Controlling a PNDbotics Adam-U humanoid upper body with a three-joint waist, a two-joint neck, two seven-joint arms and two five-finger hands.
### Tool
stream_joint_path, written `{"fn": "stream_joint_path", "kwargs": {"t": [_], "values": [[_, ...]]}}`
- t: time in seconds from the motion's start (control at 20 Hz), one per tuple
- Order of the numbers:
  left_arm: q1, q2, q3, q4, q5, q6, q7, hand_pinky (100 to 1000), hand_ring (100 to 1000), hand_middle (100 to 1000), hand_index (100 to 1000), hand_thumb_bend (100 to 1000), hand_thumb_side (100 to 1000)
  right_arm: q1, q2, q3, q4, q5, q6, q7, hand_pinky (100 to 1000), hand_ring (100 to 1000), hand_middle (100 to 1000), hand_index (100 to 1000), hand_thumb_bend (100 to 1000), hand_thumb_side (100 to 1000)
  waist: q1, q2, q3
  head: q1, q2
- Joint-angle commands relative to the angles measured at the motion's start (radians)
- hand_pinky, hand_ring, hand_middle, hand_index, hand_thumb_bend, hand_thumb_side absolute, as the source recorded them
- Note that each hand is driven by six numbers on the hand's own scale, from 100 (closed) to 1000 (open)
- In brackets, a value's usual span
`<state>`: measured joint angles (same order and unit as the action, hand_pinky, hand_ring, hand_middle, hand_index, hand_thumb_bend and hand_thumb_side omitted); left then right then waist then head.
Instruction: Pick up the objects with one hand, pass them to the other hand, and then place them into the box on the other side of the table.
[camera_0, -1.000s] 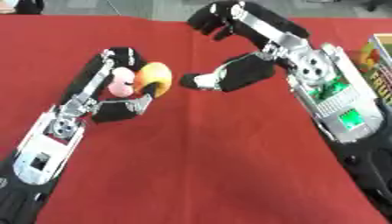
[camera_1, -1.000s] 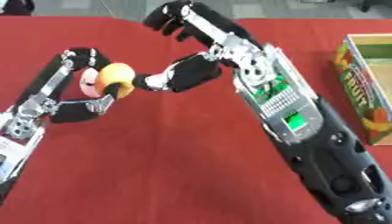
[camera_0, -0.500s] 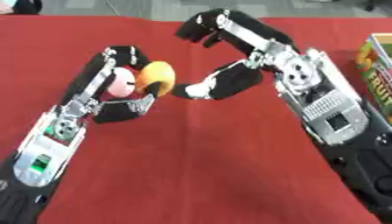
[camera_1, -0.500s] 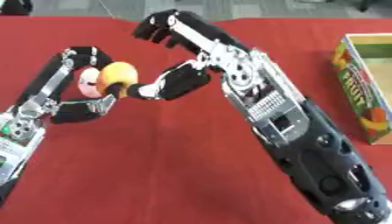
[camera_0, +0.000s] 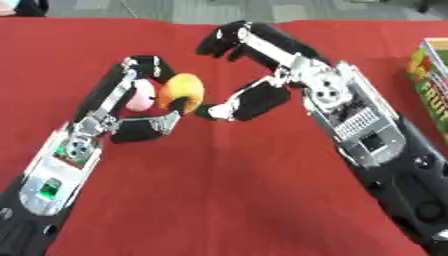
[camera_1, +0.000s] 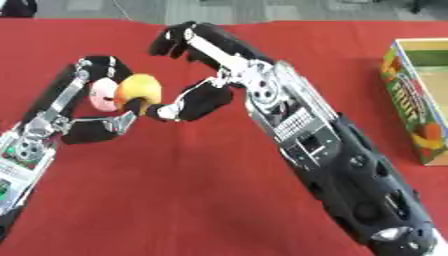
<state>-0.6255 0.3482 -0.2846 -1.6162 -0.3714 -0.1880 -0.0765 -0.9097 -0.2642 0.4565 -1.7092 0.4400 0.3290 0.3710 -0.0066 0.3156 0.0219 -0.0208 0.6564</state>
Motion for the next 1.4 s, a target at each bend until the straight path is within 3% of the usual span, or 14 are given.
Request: {"fn": "stream_joint_path", "kwargs": {"t": [0.05,0.85,1.4], "values": [[-0.017,0.001,0.001,-0.033,-0.006,-0.006,0.000,692,668,567,503,120,164,-0.022,0.005,-0.004,0.001,0.018,0.001,0.001,794,800,733,764,559,161,-0.005,-0.071,0.003,-0.006,-0.012],[-0.010,-0.002,-0.006,-0.056,-0.005,-0.051,0.002,695,669,567,502,110,169,-0.030,0.014,0.003,0.017,0.018,0.027,0.021,785,798,711,750,430,104,-0.007,-0.063,0.009,-0.015,-0.018],[-0.011,-0.006,-0.010,-0.060,0.010,-0.074,0.005,699,670,568,506,116,172,-0.029,0.017,-0.002,0.026,-0.038,0.048,0.025,767,790,638,690,326,100,-0.007,-0.058,0.010,-0.017,-0.016]]}}
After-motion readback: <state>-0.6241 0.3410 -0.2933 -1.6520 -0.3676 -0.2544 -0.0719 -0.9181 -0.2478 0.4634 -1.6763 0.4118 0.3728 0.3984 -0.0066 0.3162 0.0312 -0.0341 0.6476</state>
